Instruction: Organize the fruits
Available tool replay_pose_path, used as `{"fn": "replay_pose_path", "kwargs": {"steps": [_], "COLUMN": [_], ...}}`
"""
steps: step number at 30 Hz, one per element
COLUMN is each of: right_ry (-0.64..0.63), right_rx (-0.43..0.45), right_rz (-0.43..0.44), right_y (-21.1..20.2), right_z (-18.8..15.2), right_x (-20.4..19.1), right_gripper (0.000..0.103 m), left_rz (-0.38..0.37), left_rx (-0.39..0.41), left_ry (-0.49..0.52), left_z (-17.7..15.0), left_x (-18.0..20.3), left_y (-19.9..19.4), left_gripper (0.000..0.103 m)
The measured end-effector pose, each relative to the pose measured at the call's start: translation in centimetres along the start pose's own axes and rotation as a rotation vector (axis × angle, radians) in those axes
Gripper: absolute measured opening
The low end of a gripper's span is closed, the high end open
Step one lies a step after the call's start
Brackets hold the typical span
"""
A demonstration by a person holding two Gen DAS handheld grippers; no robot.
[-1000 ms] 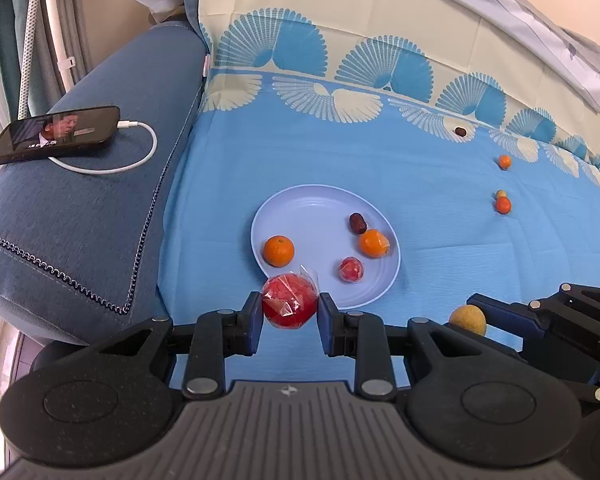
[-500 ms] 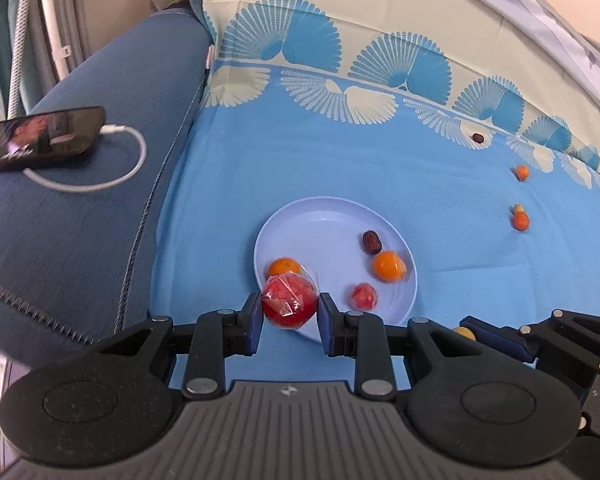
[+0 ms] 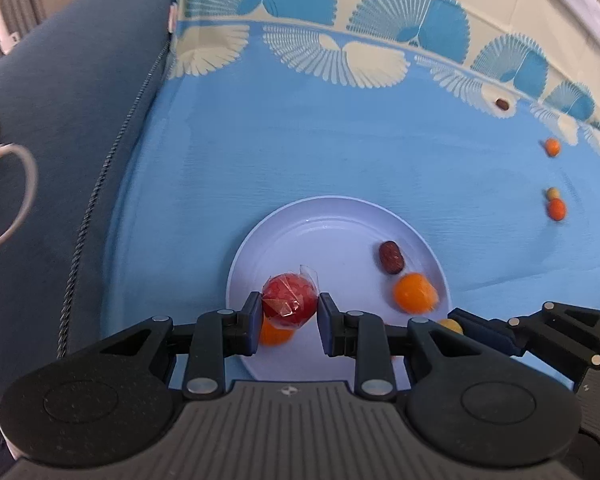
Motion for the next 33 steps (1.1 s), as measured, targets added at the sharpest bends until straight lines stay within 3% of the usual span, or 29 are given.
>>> {"fn": "replay_pose_path", "kwargs": {"steps": [7,9,10,11,12,13,15,18,22,27,33], "right_ry": [-0.014,-0.027,-0.029,-0.032,-0.033,-0.035,-0.031,-0.004,0.024,0.005,0.015], "right_rx": [-0.033,-0.039,-0.041,-0.044,-0.045,-0.041,-0.029,-0.042,-0.085,-0.025,0.041], "right_rz": [0.003,0.014,0.019,0.022,0.024,0.023,0.019,0.028,0.048,0.011,-0.049], "right_y": [4.0,4.7,4.9,5.0,4.9,4.5,3.2,0.9,-2.6,-6.8,-9.8], "right_z": [0.5,0.7,0.8,1.0,1.2,1.3,1.3,0.3,-2.1,-3.7,-4.0], "right_x": [0.3,0.2,0.2,0.1,0.2,0.2,0.2,0.2,-0.3,-1.0,-0.7], "right_gripper": [0.026,0.027,0.028,0.043,0.065,0.073,0.088,0.095,0.097,0.1,0.102], "left_rz": [0.018,-0.007,-0.026,-0.045,-0.042,-0.021,0.006,0.015,0.081,0.141,0.157], "left_rx": [-0.043,-0.036,-0.03,-0.02,0.004,0.038,0.087,0.05,-0.001,-0.032,0.015], "left_ry": [0.02,0.016,0.009,0.004,0.001,-0.005,-0.009,-0.027,-0.084,-0.144,-0.088], "left_z": [1.6,2.0,2.3,2.5,2.8,3.0,3.0,1.6,-2.0,-6.4,-9.4], "left_x": [-0.6,-0.9,-0.9,-1.0,-1.0,-1.0,-1.2,-1.4,-1.9,-1.5,0.3], "left_y": [3.9,4.3,4.4,4.2,3.7,3.1,1.6,0.1,-2.2,-5.0,-8.4], "left_gripper": [0.032,0.035,0.051,0.064,0.089,0.102,0.103,0.103,0.103,0.103,0.103]}}
Point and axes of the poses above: each gripper's, at about its wrist camera, not at the fingertips, and y roughly the way its jaws point, x to its right, z to its top, the point moved 4 cm from there along y, roughly the way its jaws point, and after that the axes turned 15 degrees about -z, right-handed, at the moved point
